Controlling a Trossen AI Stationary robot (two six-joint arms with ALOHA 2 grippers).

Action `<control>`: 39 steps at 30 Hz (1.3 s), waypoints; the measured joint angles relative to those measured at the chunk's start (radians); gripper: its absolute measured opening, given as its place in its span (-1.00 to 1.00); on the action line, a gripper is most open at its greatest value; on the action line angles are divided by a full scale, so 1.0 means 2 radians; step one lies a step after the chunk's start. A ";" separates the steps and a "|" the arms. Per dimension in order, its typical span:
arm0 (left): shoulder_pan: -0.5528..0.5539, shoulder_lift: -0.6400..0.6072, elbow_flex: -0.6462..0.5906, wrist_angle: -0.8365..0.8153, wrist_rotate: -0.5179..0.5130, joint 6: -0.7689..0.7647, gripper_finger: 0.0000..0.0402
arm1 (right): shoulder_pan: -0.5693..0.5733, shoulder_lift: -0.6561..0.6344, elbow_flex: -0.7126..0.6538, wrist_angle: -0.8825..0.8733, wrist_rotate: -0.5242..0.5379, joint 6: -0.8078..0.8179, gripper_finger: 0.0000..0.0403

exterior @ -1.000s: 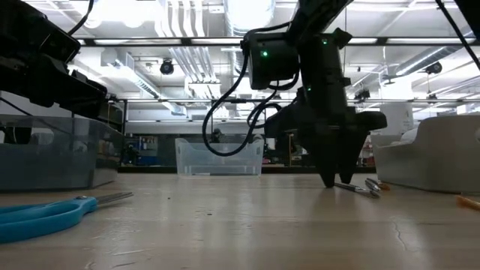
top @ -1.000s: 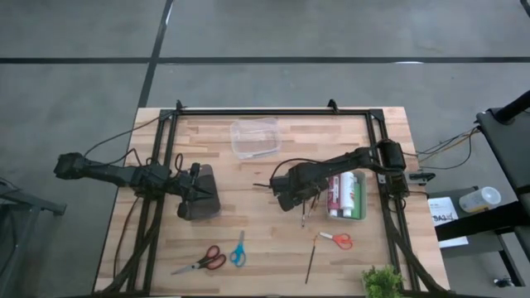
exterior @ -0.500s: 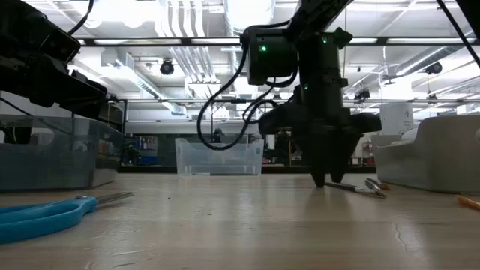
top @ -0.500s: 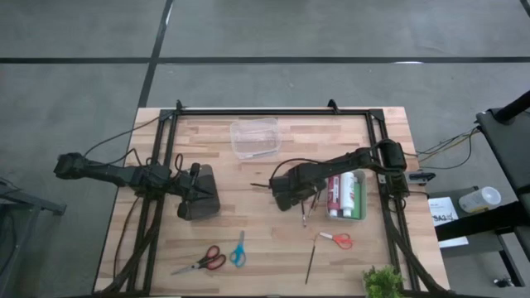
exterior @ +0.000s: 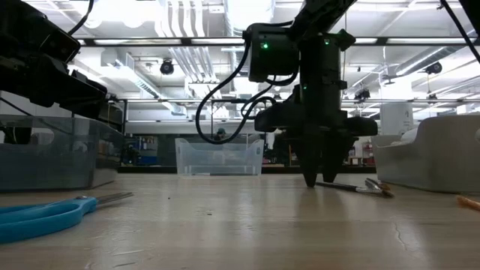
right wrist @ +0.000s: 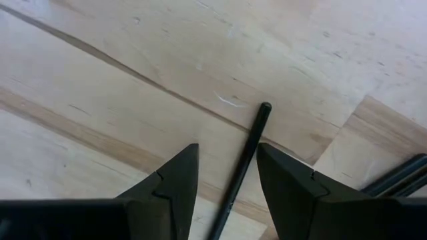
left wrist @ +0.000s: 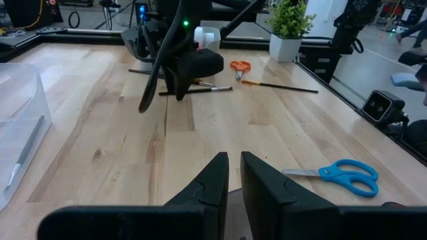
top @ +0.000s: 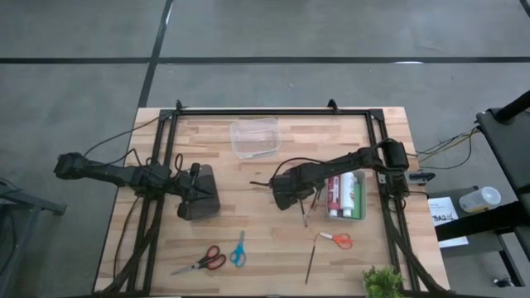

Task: Pick & Place Paint Supplies
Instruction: Put the silver paint brush into the transparent bin

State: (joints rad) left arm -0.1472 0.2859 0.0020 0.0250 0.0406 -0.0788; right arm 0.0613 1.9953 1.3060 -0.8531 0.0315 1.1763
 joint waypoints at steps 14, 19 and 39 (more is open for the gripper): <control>0.000 0.000 0.000 0.000 0.000 0.000 -0.75 | 0.004 0.000 -0.001 0.000 0.011 -0.005 -0.34; 0.000 0.000 0.000 0.000 0.000 0.000 -0.75 | 0.003 0.001 -0.002 0.000 0.011 -0.017 -0.65; 0.000 0.000 0.000 0.000 0.000 0.000 -0.75 | 0.003 0.001 0.004 0.005 0.015 -0.044 -0.94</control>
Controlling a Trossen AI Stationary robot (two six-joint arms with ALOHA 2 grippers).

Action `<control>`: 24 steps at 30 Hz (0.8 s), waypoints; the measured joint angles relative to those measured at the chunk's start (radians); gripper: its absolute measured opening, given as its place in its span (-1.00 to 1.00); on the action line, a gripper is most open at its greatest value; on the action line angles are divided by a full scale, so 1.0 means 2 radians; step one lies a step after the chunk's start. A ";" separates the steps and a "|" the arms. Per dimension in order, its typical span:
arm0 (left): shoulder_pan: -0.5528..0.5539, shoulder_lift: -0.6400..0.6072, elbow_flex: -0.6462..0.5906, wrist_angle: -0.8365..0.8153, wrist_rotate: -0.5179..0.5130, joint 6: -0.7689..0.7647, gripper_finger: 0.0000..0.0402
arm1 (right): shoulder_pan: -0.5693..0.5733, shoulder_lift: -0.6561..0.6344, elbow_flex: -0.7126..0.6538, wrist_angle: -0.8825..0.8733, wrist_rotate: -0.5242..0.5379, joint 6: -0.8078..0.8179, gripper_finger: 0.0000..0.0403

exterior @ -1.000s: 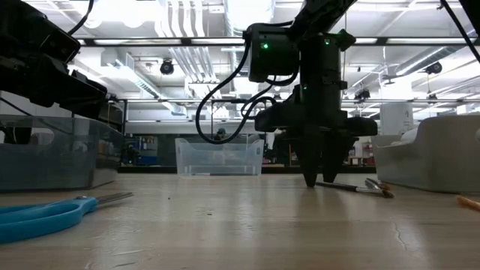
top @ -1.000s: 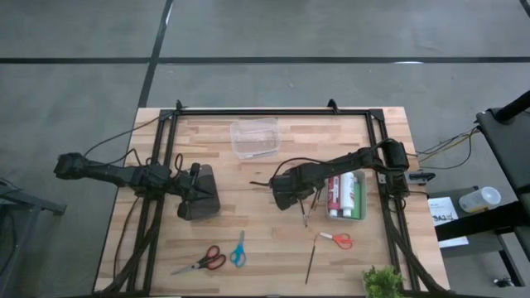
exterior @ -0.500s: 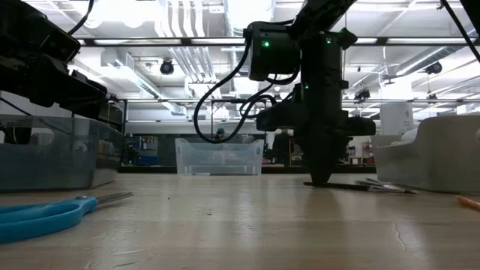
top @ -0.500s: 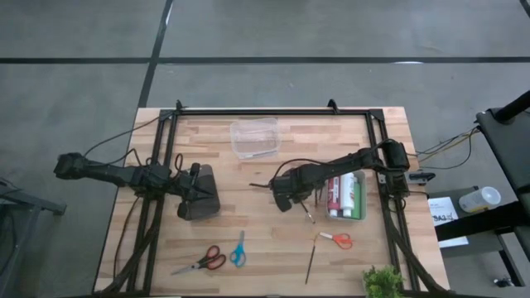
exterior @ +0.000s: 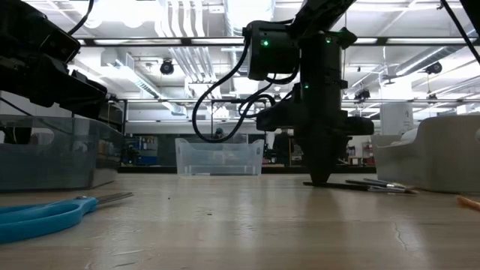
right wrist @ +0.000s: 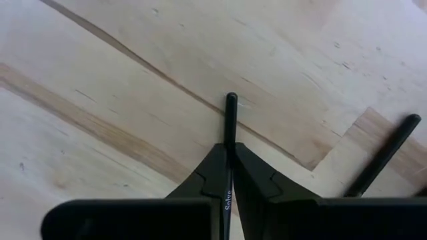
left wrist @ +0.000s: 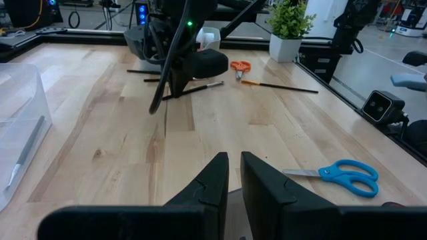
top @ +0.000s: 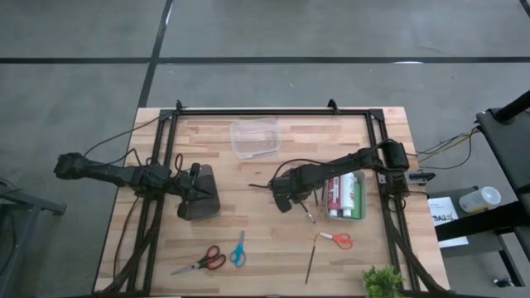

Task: Pick & Place Paint Supplies
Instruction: Put the silver paint brush into the transparent bin

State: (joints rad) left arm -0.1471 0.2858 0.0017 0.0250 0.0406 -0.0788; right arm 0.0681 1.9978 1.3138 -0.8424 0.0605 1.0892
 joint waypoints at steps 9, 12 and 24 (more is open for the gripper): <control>0.000 0.000 0.000 0.000 0.000 0.000 -0.75 | 0.000 -0.023 0.032 0.010 0.001 -0.040 -0.94; 0.000 0.000 0.000 0.000 0.000 0.000 -0.75 | 0.000 -0.027 0.043 0.008 0.002 -0.065 -0.94; 0.000 0.000 0.000 0.000 0.000 0.000 -0.75 | 0.000 -0.047 0.110 0.009 0.092 -0.333 -0.94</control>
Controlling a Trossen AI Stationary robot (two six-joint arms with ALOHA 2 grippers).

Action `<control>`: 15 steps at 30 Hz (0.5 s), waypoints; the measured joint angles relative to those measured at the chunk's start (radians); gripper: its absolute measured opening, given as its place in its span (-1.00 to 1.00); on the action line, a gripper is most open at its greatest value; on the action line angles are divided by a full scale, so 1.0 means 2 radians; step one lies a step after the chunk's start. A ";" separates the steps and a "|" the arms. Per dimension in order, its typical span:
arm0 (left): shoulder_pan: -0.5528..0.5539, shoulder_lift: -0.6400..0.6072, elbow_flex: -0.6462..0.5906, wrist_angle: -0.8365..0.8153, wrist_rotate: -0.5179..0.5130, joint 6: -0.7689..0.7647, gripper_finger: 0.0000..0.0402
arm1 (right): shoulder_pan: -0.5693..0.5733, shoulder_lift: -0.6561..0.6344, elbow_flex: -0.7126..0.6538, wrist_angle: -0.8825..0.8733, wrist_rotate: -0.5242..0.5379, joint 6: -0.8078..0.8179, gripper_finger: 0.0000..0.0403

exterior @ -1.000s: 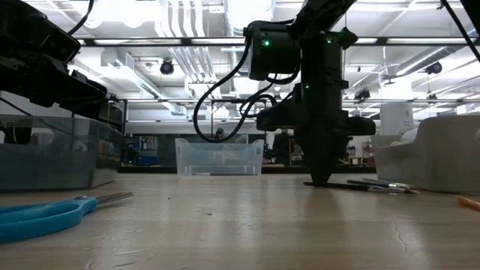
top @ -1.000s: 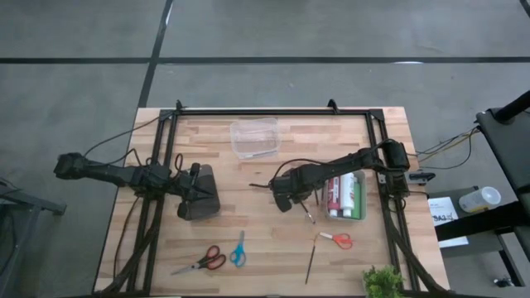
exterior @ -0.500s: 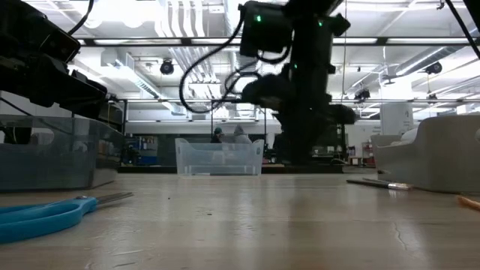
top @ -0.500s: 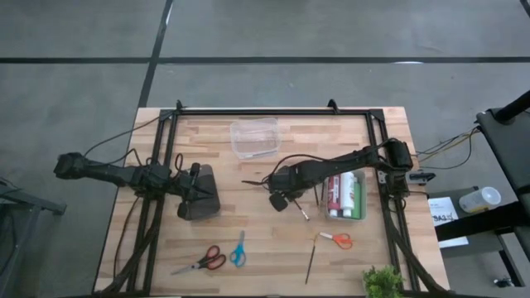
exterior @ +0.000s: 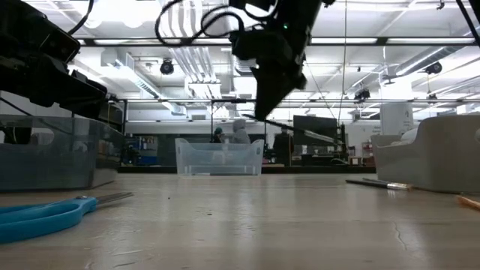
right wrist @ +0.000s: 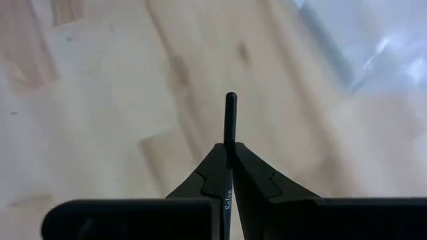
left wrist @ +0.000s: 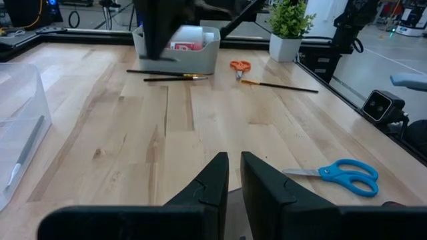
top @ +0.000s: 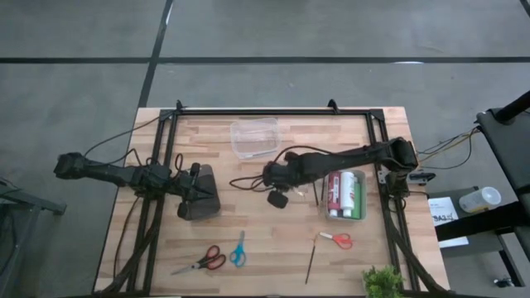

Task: Pick & Place Paint Supplies
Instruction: Put the silver paint brush into the transparent bin

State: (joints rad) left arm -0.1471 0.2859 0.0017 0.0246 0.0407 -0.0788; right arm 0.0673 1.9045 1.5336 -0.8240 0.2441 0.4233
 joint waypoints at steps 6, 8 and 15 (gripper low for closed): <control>0.000 0.000 0.000 0.000 0.000 0.000 -0.75 | 0.000 0.003 0.018 0.025 0.102 -0.190 -0.94; 0.000 0.000 0.000 0.000 0.000 0.000 -0.75 | -0.001 0.005 0.018 0.059 0.143 -0.246 -0.94; 0.000 0.000 0.000 0.000 0.000 0.000 -0.75 | -0.034 0.020 0.017 0.191 0.174 -0.402 -0.94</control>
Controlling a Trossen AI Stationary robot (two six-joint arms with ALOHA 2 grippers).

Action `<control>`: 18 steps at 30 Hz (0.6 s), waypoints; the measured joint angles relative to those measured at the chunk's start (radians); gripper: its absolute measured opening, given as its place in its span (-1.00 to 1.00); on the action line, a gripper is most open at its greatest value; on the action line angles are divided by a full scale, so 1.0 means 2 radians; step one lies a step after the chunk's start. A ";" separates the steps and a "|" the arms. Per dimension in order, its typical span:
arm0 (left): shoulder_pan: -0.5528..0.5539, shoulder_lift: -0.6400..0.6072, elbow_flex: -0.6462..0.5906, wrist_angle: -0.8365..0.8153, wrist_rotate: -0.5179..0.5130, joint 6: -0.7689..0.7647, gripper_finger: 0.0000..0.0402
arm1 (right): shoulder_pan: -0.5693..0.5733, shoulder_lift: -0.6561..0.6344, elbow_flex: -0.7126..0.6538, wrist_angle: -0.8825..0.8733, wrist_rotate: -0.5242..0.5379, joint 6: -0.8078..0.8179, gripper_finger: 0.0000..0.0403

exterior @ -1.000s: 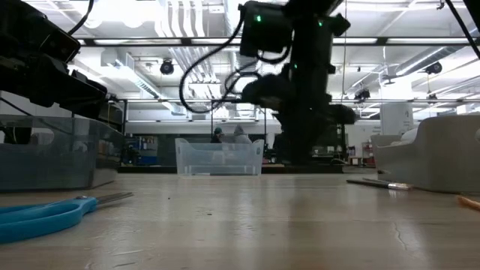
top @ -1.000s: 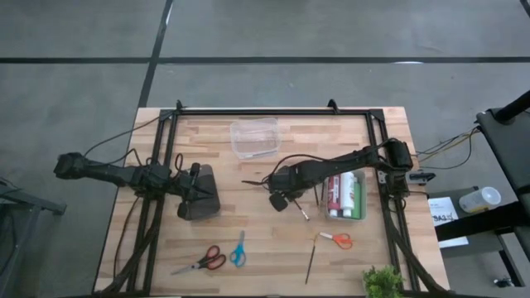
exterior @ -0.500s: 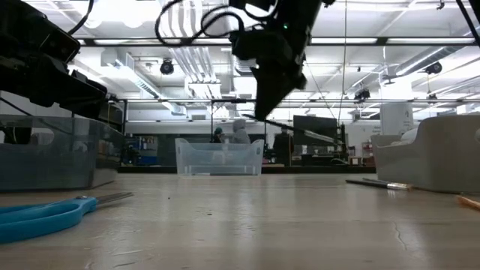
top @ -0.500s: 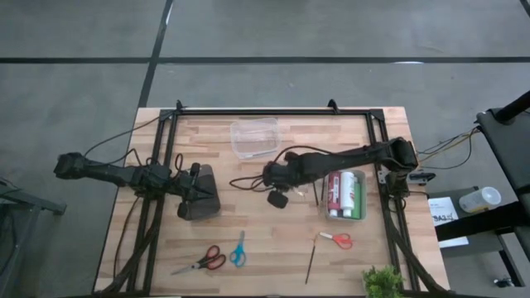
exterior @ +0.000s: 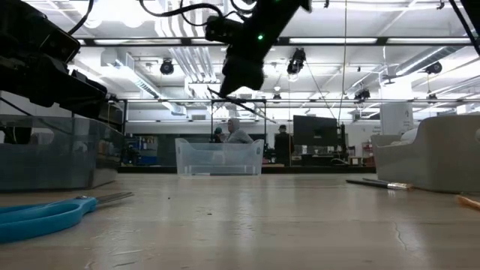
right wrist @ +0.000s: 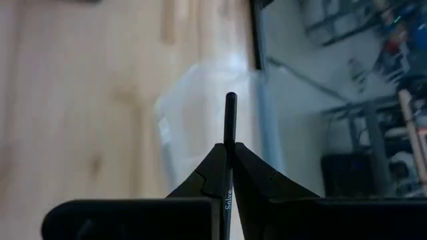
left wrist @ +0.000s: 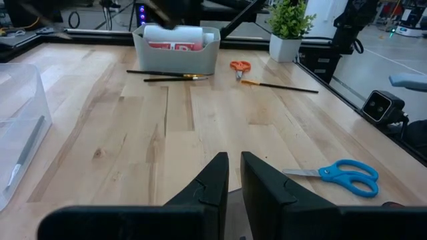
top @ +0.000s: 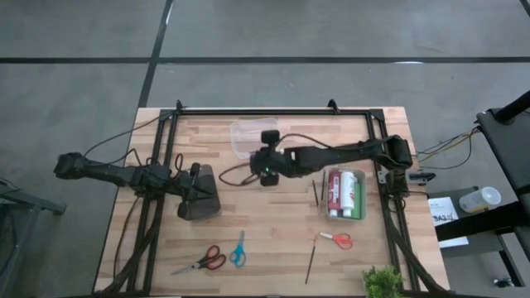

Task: Pick & Place Paint Supplies
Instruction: Put the silver paint brush into the transparent bin

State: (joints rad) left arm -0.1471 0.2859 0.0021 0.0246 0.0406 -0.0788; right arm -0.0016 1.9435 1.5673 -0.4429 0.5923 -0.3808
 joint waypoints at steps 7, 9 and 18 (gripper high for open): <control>0.000 0.000 0.000 0.000 0.000 0.000 -0.75 | -0.049 0.026 0.001 0.078 -0.012 -0.092 -0.94; 0.000 0.000 0.000 0.000 0.000 0.000 -0.75 | -0.060 0.035 0.004 0.093 -0.022 -0.117 -0.94; 0.000 0.000 0.000 0.000 0.000 0.000 -0.75 | -0.105 0.047 0.005 0.113 -0.126 -0.112 -0.94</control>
State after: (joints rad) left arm -0.1472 0.2855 0.0019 0.0250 0.0406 -0.0788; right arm -0.2113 2.0374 1.5772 -0.2164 0.3410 -0.6055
